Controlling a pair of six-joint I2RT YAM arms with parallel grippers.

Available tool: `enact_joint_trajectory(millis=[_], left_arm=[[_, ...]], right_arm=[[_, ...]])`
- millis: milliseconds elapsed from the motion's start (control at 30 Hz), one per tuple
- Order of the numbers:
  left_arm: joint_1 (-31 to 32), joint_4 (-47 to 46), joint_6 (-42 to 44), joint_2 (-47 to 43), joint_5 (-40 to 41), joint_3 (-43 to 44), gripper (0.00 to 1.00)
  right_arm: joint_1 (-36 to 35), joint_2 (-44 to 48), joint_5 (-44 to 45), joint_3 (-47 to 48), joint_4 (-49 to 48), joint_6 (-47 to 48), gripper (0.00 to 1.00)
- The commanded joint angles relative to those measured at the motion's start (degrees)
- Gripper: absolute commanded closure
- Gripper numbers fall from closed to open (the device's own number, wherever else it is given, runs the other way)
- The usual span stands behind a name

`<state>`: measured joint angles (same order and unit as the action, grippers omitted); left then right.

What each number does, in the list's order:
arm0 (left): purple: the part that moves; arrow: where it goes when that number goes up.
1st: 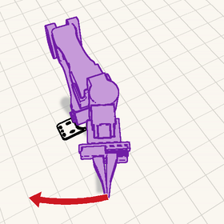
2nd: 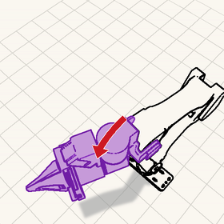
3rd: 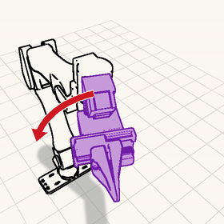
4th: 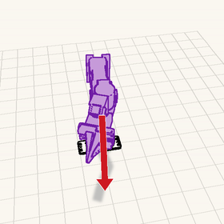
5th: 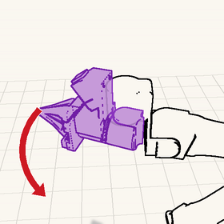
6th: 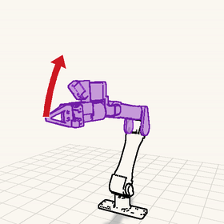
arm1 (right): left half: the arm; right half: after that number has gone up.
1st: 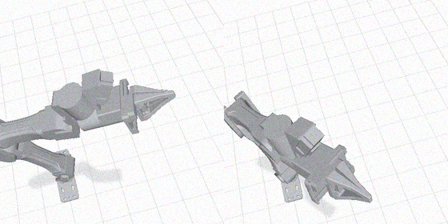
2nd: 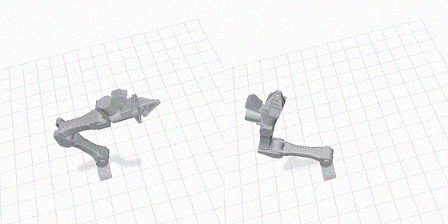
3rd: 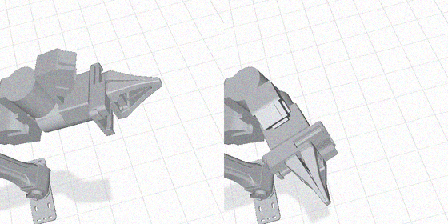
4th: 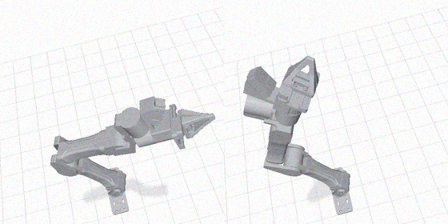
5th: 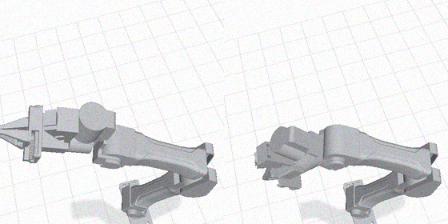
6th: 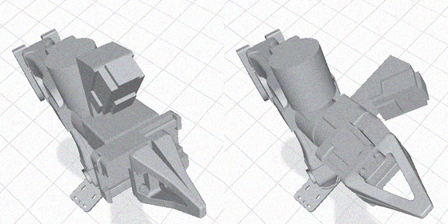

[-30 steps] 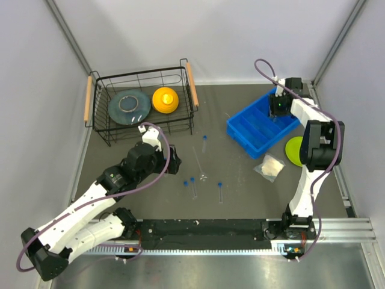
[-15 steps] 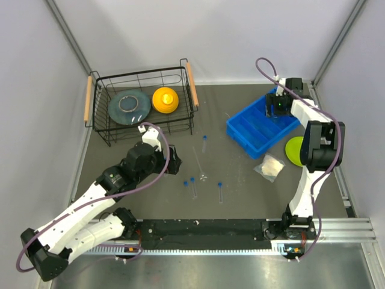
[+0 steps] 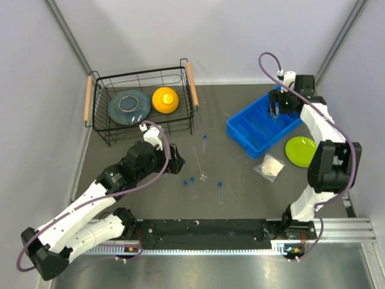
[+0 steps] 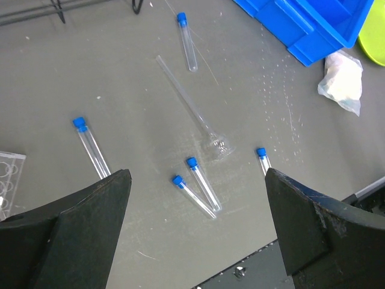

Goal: Organize the chemistry lab equipment

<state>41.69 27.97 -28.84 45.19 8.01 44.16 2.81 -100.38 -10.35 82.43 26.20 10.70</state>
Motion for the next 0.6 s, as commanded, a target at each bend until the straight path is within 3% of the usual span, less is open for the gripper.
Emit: enact_joint_trajectory(millis=[0,233,567], left_arm=[[-0.6,-3.4,-2.3,3.6,-3.9,3.3,0.01],[-0.7,-5.0,-2.5,13.0,-8.4,7.8,0.02],[-0.6,1.6,-1.1,27.0,-9.7,16.5,0.07]], right_arm=[[0.4,9.0,-9.1,-1.4,3.7,5.9,0.22],[0.4,23.5,-29.5,-10.9,4.9,9.3,0.22],[0.3,34.5,-45.1,-23.2,4.2,10.1,0.21]])
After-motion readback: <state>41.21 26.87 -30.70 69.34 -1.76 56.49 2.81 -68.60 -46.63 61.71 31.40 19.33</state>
